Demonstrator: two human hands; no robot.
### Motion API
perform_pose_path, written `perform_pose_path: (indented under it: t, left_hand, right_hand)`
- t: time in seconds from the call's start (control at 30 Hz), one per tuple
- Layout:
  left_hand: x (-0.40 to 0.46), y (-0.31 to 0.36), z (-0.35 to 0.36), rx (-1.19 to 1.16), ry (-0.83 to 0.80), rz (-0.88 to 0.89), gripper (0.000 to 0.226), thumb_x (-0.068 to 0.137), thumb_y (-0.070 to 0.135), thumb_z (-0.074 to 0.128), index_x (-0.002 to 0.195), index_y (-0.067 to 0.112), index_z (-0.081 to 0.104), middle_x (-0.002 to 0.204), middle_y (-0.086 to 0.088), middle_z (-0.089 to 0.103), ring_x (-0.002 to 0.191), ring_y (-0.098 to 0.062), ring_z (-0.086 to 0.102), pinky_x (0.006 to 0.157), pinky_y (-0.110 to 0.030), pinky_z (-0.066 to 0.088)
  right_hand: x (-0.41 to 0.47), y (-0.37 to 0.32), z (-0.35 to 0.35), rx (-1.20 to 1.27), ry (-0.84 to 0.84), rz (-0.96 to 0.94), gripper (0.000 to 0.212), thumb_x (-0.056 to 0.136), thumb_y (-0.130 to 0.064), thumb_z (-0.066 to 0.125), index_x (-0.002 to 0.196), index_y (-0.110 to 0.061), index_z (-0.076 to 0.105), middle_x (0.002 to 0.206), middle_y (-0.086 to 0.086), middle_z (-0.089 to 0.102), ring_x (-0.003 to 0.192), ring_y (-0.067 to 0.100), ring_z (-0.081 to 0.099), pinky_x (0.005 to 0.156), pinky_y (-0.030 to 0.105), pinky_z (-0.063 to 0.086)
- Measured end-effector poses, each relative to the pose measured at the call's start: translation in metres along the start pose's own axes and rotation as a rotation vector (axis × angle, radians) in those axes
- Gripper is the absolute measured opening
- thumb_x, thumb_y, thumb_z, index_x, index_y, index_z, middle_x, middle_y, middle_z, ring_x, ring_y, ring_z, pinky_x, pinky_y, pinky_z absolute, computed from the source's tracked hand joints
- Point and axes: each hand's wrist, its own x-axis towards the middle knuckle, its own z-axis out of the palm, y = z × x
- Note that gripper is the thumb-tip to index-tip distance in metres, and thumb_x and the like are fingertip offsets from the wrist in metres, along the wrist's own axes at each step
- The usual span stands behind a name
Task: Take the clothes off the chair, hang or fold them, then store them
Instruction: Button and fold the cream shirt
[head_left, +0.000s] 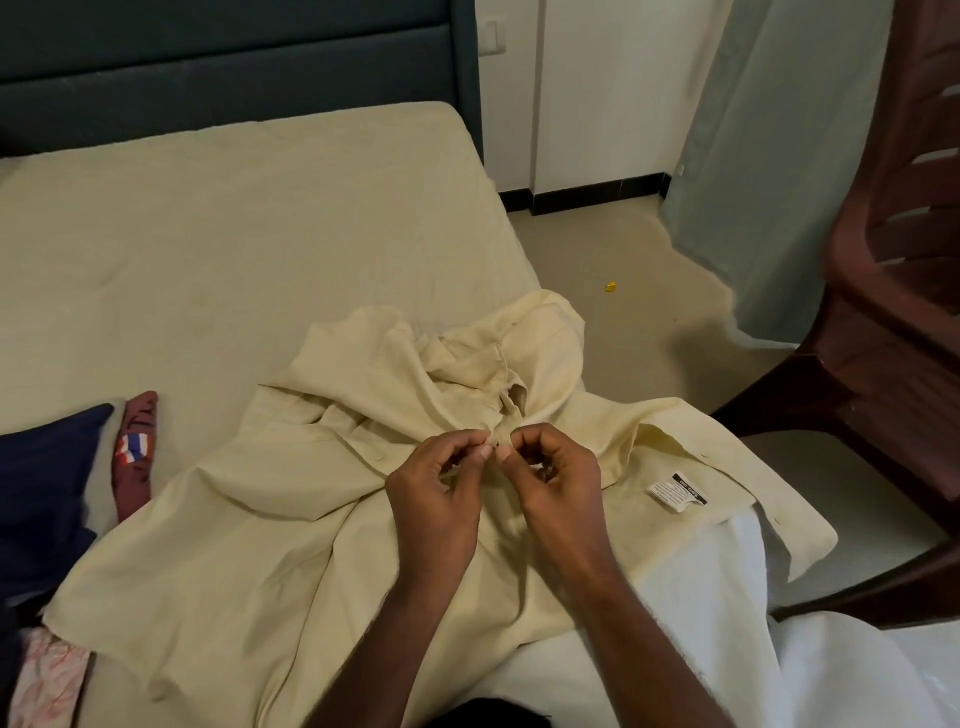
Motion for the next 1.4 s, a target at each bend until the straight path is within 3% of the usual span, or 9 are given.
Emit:
perform_pose_path:
  t: [0.2,0.4,0.63,0.73,0.87,1.13,1.23,1.4]
  left_hand:
    - [-0.003,0.002,0.005,-0.050,-0.013,-0.068,0.012,0.089,0.004,0.074,0.095,0.014,0.078,0.086,0.009,0.076,0.087,-0.010,0.072,0.077,-0.016,0.053]
    - [-0.003,0.010,0.007,-0.055,0.008,-0.106,0.014,0.090,0.004,0.073,0.090,0.018,0.077,0.082,0.016,0.075,0.082,-0.002,0.071,0.072,-0.009,0.049]
    - [0.000,0.002,0.006,-0.073,-0.004,-0.206,0.009,0.090,0.008,0.073,0.087,0.015,0.078,0.078,0.011,0.075,0.077,-0.005,0.070,0.071,-0.017,0.051]
    - [0.002,-0.001,0.004,-0.177,-0.038,-0.307,0.011,0.092,0.008,0.071,0.087,0.016,0.078,0.080,0.004,0.075,0.080,-0.011,0.069,0.078,-0.025,0.053]
    - [0.003,-0.004,0.003,-0.357,-0.081,-0.438,0.014,0.094,0.007,0.067,0.090,0.015,0.078,0.090,-0.008,0.076,0.097,-0.034,0.069,0.091,-0.044,0.056]
    - [0.003,0.002,0.001,-0.416,-0.051,-0.469,0.010,0.094,0.007,0.067,0.090,0.008,0.076,0.087,-0.008,0.075,0.086,-0.015,0.069,0.079,-0.027,0.054]
    - [0.003,0.002,0.001,-0.376,-0.016,-0.437,0.010,0.093,0.009,0.070,0.087,0.013,0.077,0.085,-0.007,0.075,0.084,-0.017,0.068,0.081,-0.033,0.055]
    - [0.002,0.002,0.002,-0.279,-0.046,-0.398,0.014,0.091,0.011,0.073,0.081,0.020,0.077,0.082,-0.003,0.076,0.088,-0.025,0.072,0.087,-0.045,0.058]
  right_hand:
    - [-0.001,0.002,0.003,-0.045,-0.044,-0.003,0.010,0.100,-0.010,0.062,0.099,-0.017,0.069,0.091,-0.002,0.073,0.087,0.018,0.070,0.080,0.040,0.057]
    - [-0.001,0.000,0.000,-0.047,0.013,-0.046,0.009,0.094,-0.010,0.070,0.096,-0.018,0.071,0.085,-0.003,0.072,0.082,0.017,0.068,0.076,0.035,0.055]
    - [-0.002,-0.002,-0.001,-0.078,0.026,-0.072,0.015,0.091,-0.003,0.071,0.099,-0.014,0.078,0.087,-0.009,0.076,0.085,0.011,0.071,0.076,0.020,0.053]
    - [-0.001,-0.002,-0.002,-0.081,0.028,-0.077,0.021,0.090,0.003,0.067,0.097,-0.012,0.080,0.087,-0.008,0.077,0.084,0.012,0.072,0.076,0.020,0.053]
    - [-0.001,-0.003,-0.001,-0.068,0.017,-0.060,0.016,0.087,-0.002,0.074,0.092,-0.015,0.080,0.082,-0.006,0.076,0.077,0.014,0.071,0.072,0.026,0.055]
    - [0.000,-0.001,-0.002,-0.017,0.022,-0.012,0.015,0.088,-0.005,0.075,0.096,-0.017,0.081,0.084,-0.003,0.077,0.074,0.014,0.071,0.074,0.034,0.058]
    - [0.000,-0.003,-0.003,0.041,-0.002,0.022,0.014,0.093,-0.008,0.070,0.098,-0.016,0.080,0.082,-0.002,0.077,0.074,0.008,0.067,0.074,0.029,0.056]
    - [-0.001,-0.006,-0.002,0.126,-0.058,0.086,0.003,0.089,-0.015,0.078,0.091,-0.013,0.076,0.076,-0.002,0.071,0.068,0.002,0.058,0.068,0.021,0.049]
